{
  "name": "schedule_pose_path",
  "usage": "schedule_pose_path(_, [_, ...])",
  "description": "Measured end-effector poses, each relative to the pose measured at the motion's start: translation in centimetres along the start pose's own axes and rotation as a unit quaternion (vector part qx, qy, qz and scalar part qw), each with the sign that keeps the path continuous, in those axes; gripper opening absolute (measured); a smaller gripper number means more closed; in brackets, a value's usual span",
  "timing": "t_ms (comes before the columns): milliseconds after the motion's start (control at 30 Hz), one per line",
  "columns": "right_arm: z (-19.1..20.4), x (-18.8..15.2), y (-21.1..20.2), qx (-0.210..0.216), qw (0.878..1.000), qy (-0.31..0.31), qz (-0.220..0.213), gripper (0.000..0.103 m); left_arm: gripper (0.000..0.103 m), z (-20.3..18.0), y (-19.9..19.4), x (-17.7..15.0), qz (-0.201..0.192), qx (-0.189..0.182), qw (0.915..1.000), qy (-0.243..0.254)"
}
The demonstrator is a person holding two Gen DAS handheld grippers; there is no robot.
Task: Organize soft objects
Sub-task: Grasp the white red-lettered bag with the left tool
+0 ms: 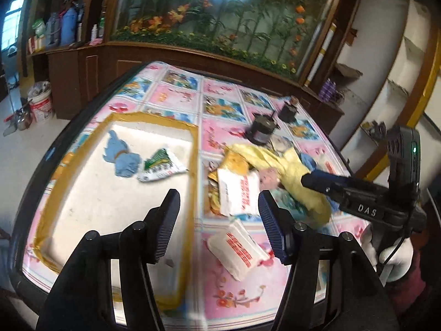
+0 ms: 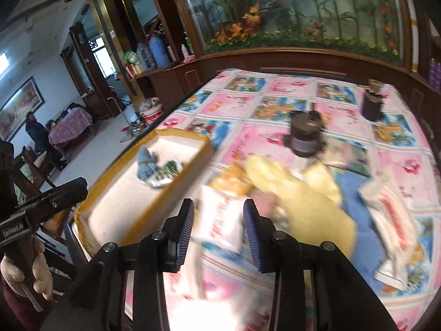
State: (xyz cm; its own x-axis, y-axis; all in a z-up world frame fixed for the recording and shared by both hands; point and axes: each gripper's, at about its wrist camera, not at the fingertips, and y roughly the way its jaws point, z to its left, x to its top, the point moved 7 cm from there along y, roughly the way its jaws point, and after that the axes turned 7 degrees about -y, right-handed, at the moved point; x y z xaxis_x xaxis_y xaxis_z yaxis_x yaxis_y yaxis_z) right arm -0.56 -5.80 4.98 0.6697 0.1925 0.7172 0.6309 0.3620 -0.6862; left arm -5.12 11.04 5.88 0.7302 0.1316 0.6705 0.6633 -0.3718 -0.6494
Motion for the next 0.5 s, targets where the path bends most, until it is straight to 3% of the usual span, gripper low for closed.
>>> schedule_pose_path(167, [-3.3, -3.2, -1.2, -0.016, 0.999, 0.028, 0.009, 0.040, 0.059, -3.7, 4.3, -4.7, 0.069, -0.005, 0.9973, 0.023])
schedule_pose_path(233, [-4.4, -4.3, -1.6, -0.018, 0.999, 0.045, 0.009, 0.040, 0.059, -4.3, 5.7, -6.1, 0.086, 0.016, 0.9957, 0.032])
schedule_pose_path(400, [-6.4, -6.0, -2.3, -0.011, 0.997, 0.078, 0.004, 0.040, 0.060, -3.7, 8.5, -8.2, 0.109, 0.113, 0.9861, 0.055])
schedule_pose_path(500, [-7.0, -6.6, -2.4, -0.005, 0.996, 0.091, 0.000, 0.040, 0.064, -4.0, 9.6, -8.5, 0.118, 0.116, 0.9846, 0.056])
